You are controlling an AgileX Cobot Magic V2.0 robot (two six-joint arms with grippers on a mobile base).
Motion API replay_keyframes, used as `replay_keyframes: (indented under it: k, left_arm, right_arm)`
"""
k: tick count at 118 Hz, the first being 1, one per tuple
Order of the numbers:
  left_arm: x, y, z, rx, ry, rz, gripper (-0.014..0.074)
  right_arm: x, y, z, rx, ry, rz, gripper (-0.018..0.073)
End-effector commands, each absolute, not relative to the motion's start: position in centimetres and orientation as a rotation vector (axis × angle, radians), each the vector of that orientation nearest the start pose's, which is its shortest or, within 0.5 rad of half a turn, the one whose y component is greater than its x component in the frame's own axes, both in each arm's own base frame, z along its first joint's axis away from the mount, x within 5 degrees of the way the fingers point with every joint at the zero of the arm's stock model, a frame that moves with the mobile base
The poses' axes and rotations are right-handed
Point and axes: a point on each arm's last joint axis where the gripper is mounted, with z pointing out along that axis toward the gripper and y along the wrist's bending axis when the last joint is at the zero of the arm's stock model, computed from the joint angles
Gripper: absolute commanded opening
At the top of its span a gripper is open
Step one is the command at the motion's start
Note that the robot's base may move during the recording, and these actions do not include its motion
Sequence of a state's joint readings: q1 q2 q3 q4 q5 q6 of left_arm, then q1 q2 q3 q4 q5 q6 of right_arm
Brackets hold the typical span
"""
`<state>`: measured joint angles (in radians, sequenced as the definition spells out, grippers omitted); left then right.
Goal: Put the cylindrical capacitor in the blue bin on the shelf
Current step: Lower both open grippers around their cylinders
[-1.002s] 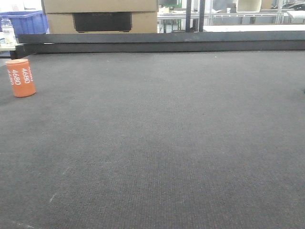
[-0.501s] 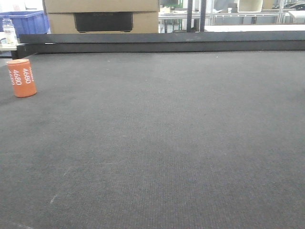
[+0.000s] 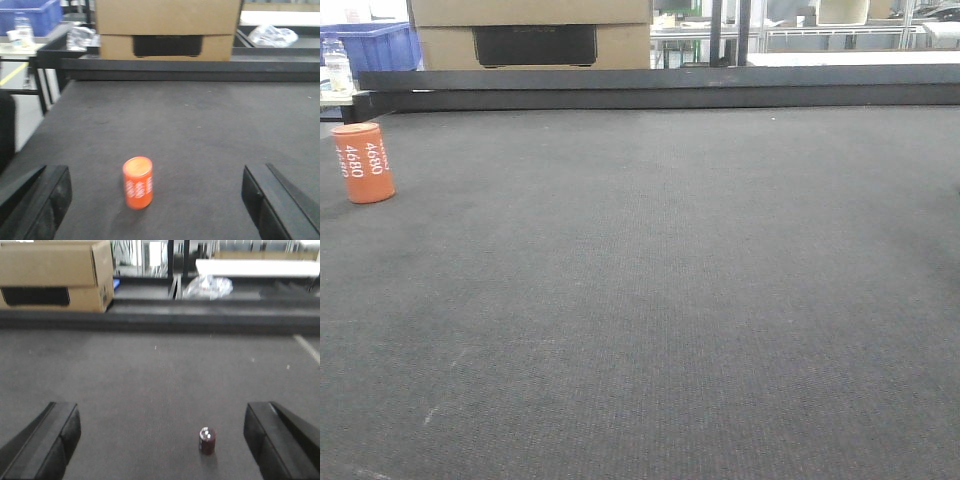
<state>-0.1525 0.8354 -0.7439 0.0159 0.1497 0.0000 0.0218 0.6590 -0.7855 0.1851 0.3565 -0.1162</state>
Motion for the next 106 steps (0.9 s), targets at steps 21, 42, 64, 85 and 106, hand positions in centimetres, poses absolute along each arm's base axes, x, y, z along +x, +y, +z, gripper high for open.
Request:
replay_keyframes:
  k: [21,42,64,85,106]
  left_arm:
    - [25.4,-4.3,32.4,0.018,1.73,-0.208,0.0602]
    - [27.8,-4.6,29.6,0.0,1.796,-0.201,0.0602]
    - [27.8,-4.6,29.5,0.0,1.801,-0.2,0.0602]
    - [27.8,-4.6,29.4,0.001,1.806,-0.2,0.0602]
    - [27.8,-4.6,29.5,0.0,1.804,-0.2,0.0602]
  right_arm:
    - [13.2,0.9,39.0,-0.021,1.714,0.113,0.057]
    - [13.4,0.9,37.8,-0.033,1.769,0.102,0.057]
    - [16.5,0.7,34.3,-0.033,1.878,0.063,0.057]
    - [20.4,-1.1,29.9,0.073,1.908,-0.016,0.057]
    - [24.0,-4.2,25.7,0.228,1.884,-0.109,0.057]
